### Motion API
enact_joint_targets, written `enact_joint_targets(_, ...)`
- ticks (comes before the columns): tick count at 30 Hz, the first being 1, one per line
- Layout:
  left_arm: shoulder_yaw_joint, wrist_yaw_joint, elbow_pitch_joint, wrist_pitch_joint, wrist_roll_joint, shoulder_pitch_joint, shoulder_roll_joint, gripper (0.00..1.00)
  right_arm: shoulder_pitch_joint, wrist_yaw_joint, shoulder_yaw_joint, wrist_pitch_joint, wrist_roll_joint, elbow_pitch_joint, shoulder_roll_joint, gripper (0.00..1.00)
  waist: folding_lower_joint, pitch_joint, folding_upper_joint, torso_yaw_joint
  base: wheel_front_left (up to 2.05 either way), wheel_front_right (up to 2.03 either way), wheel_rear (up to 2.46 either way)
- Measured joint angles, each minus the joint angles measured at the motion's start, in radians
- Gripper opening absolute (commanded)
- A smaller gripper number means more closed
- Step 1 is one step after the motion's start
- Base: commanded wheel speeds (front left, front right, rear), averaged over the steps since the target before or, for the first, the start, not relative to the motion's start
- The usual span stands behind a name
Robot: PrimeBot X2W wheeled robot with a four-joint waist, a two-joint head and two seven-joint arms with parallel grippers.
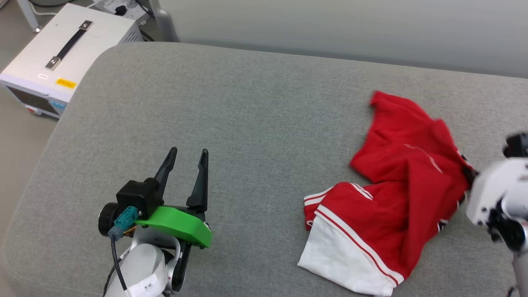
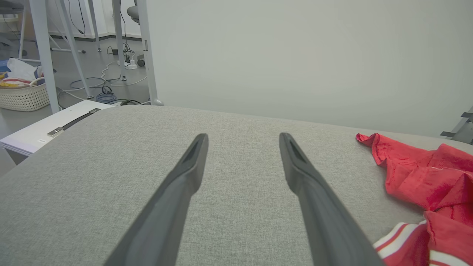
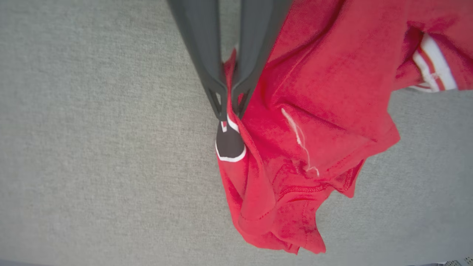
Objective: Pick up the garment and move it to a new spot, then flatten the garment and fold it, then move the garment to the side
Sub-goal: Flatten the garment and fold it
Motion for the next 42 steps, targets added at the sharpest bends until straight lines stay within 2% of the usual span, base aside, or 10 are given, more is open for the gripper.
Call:
enact_joint_targets(6,0.002,-0.001,0.011,0.0,0.002,0.005,0.001,1.0,0.185,0.0,-0.203,-0.019,-0.016,0.01,0.089,0.0,0.0,-0.017,0.0,-0.032,0.0,0.0,0.0)
enact_joint_targets(11,-0.003,-0.001,0.015,0.0,0.003,0.009,0.001,1.0,0.295,0.0,-0.286,-0.023,-0.041,-0.011,0.178,0.0,-0.0001,-0.026,0.0,-0.043,0.0,0.0,0.0)
enact_joint_targets(12,-0.004,-0.001,0.016,0.0,0.002,0.01,0.002,1.0,0.314,0.0,-0.291,-0.021,-0.048,-0.018,0.191,0.1,0.0,-0.026,0.0,-0.043,0.0,0.0,0.0)
enact_joint_targets(13,-0.005,-0.001,0.017,0.0,0.002,0.01,0.002,1.0,0.328,0.0,-0.293,-0.022,-0.049,-0.026,0.202,0.42,-0.0001,-0.027,0.0,-0.043,0.0,0.0,0.0)
enact_joint_targets(14,-0.006,-0.001,0.018,0.0,0.002,0.01,0.002,1.0,0.341,0.0,-0.296,-0.029,-0.049,-0.039,0.212,1.0,0.0,-0.027,0.0,-0.043,0.0,0.0,0.0)
enact_joint_targets(17,-0.007,-0.001,0.022,0.0,0.002,0.012,0.004,1.0,0.365,0.0,-0.314,-0.097,-0.049,-0.081,0.241,1.0,0.0,-0.032,0.0,-0.044,0.0,0.0,0.0)
enact_joint_targets(22,-0.01,-0.001,0.027,0.002,0.002,0.032,0.012,1.0,0.377,0.0,-0.309,-0.314,-0.069,-0.169,0.267,1.0,0.0,-0.052,0.0,-0.046,0.0,0.0,0.0)
enact_joint_targets(28,-0.013,0.0,0.027,0.017,-0.001,0.057,0.024,1.0,0.388,0.0,-0.239,-0.482,-0.13,-0.273,0.269,1.0,0.0,-0.082,0.0,-0.048,0.0,0.0,0.0)
enact_joint_targets(33,-0.014,0.002,0.021,0.03,-0.003,0.069,0.033,1.0,0.415,0.0,-0.157,-0.553,-0.175,-0.341,0.264,1.0,-0.0001,-0.101,0.0,-0.05,0.0,0.0,0.0)
enact_joint_targets(42,-0.024,0.011,0.007,0.064,-0.007,0.082,0.043,1.0,0.49,0.0,-0.051,-0.564,-0.207,-0.447,0.254,1.0,0.0,-0.124,0.0,-0.064,0.0,0.0,0.0)
